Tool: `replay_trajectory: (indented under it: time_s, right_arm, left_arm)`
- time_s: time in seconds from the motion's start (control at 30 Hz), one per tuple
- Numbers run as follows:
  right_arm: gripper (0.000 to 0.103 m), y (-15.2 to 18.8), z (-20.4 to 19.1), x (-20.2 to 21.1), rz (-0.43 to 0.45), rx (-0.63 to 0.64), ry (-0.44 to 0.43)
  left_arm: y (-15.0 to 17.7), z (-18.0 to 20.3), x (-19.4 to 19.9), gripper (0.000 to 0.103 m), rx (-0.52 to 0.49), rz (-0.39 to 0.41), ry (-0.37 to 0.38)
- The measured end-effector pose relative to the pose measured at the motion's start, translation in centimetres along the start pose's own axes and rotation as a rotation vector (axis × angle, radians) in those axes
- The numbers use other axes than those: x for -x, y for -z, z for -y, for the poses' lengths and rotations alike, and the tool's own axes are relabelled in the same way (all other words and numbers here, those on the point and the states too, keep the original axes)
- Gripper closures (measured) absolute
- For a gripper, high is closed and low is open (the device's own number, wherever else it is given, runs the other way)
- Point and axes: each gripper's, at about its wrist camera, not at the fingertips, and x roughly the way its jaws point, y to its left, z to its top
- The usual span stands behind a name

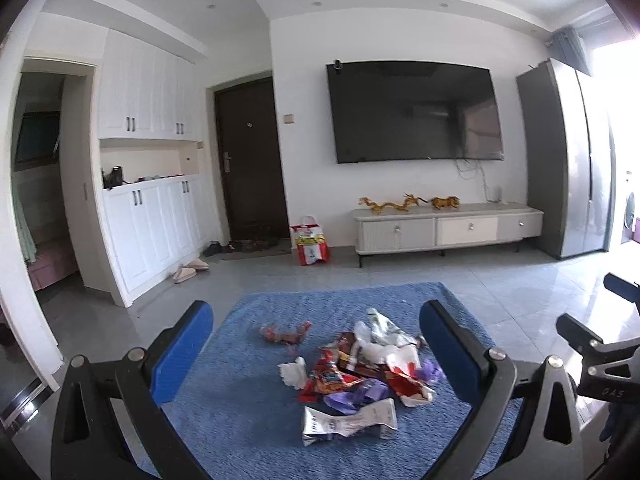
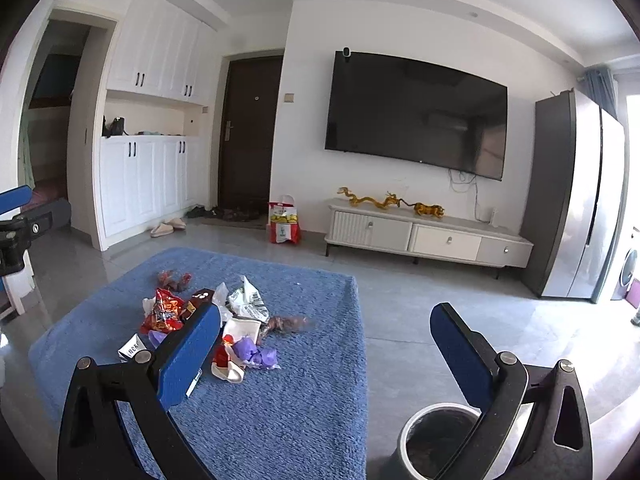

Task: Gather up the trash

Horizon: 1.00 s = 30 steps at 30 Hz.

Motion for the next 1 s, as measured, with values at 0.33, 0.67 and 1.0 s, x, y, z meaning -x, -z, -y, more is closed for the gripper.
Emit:
replay_trajectory:
  time_s: [0.33, 0.67, 1.0]
  right_arm:
    - [0.000, 1.4, -0.6, -3.4, -0.071, -0.020, -0.093]
    - [0.023, 4.1, -3.0, -8.6, -0.213, -0.012, -0.243]
    - [0.063, 7.6, -6.6, -14.6, -0.412, -0.013, -0.438]
  left_arm:
    - [3.1, -1.0, -3.2, 0.000, -0.033, -0.132, 0.083]
    - [8.9, -1.8, -8.6, 0.000, 0.000, -0.362, 0.190]
    - [13.7, -3.4, -12.9, 0.012, 0.098, -0.541, 0.276]
